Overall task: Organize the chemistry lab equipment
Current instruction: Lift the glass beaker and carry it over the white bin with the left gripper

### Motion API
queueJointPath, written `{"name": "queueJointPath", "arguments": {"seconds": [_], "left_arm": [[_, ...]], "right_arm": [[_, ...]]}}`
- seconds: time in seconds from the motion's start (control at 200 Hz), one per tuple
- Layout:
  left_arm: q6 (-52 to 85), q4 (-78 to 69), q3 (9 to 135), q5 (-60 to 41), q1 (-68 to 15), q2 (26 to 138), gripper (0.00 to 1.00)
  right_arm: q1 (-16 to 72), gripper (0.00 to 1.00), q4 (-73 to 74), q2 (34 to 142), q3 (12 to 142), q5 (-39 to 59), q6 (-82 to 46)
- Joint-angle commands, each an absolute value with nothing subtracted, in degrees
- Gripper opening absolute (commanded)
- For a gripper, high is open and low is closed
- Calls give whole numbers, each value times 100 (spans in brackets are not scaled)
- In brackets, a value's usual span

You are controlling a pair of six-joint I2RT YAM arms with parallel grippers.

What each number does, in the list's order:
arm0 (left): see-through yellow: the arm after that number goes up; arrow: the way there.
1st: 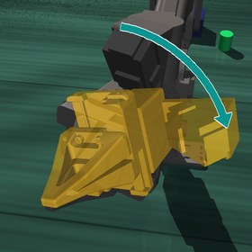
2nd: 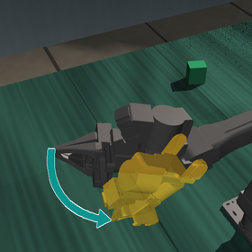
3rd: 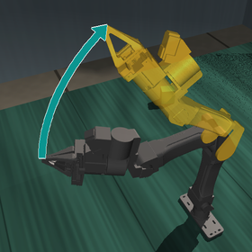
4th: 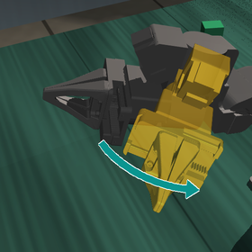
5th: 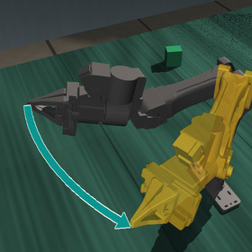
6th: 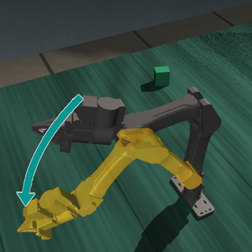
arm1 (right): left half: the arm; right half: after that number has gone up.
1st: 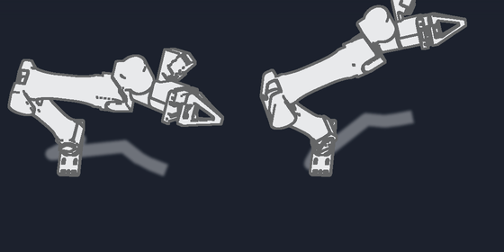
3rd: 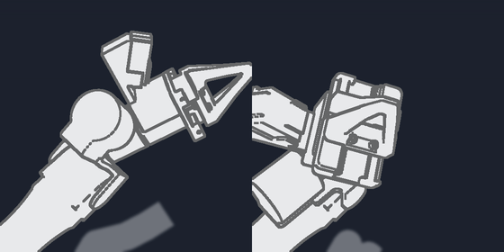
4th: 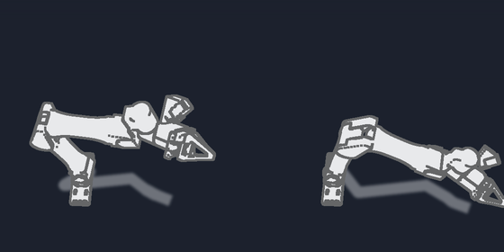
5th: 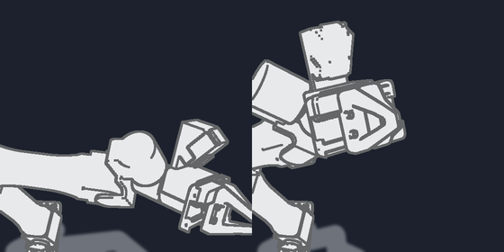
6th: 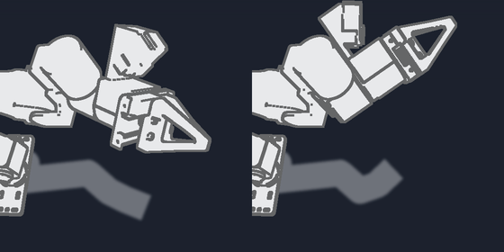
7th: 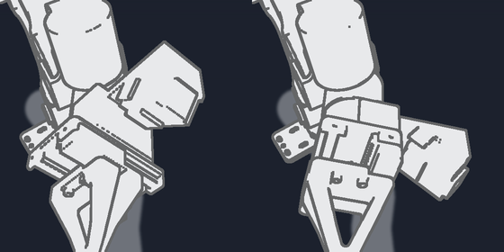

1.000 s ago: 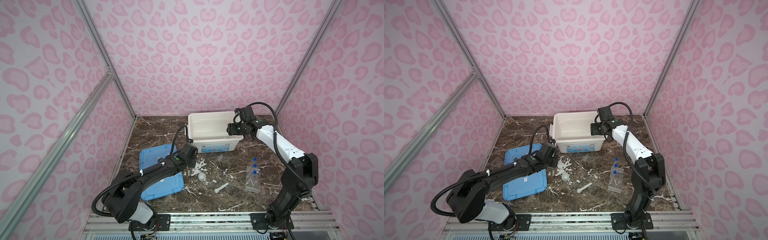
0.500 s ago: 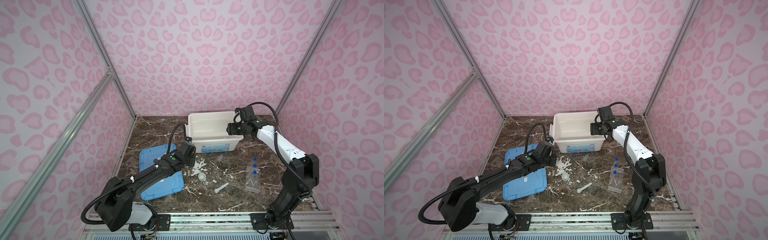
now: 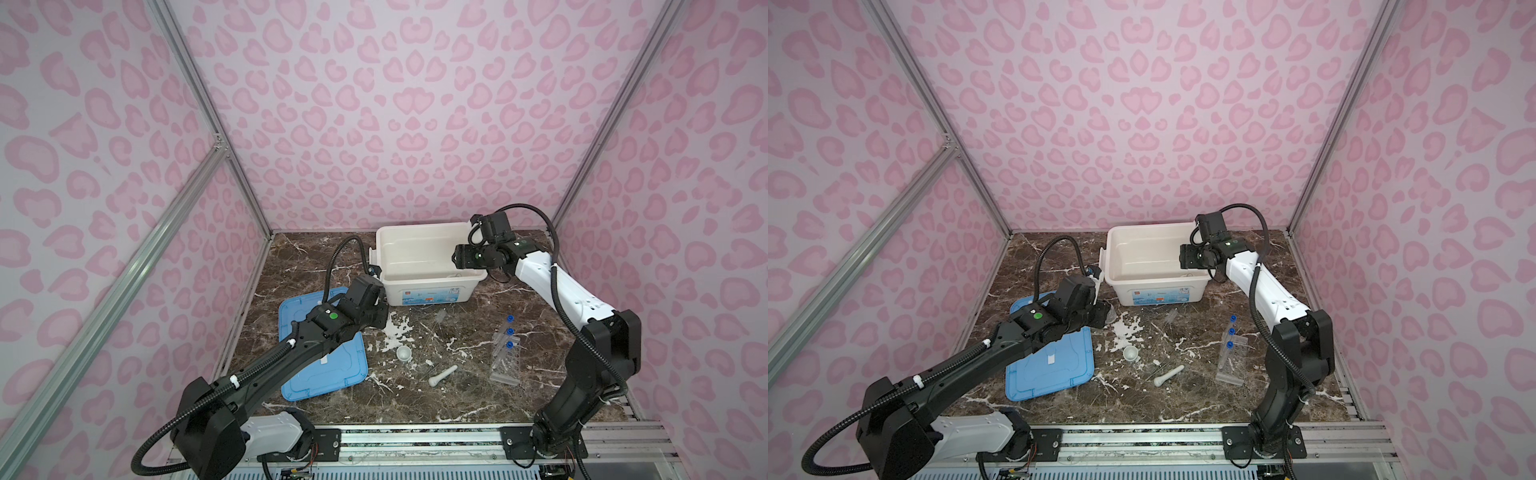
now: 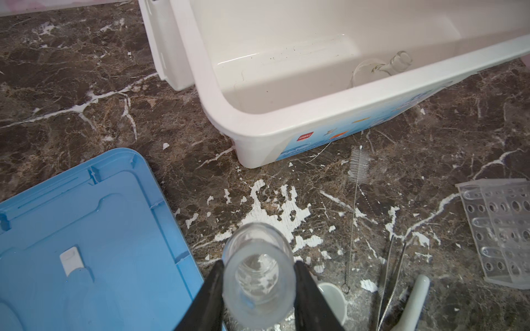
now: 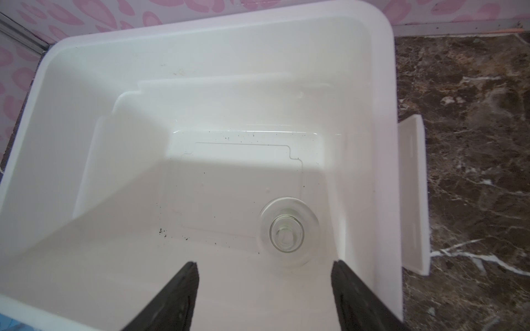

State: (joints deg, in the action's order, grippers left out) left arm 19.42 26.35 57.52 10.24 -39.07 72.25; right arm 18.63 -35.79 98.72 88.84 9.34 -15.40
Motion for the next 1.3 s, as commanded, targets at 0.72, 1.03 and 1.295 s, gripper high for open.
{"name": "queueJointPath", "arguments": {"seconds": [0.72, 1.03, 1.295], "left_arm": [[1301, 3210, 7413, 835, -3911, 7451, 33], [901, 3195, 8252, 733, -3726, 8149, 33], [753, 3041, 8744, 383, -3324, 8846, 33]], "right_arm": [[1872, 76, -3331, 9792, 8796, 1089, -1660], [1876, 76, -3285, 9625, 8610, 1089, -1669], [1872, 76, -3240, 9554, 8561, 1094, -1693]]}}
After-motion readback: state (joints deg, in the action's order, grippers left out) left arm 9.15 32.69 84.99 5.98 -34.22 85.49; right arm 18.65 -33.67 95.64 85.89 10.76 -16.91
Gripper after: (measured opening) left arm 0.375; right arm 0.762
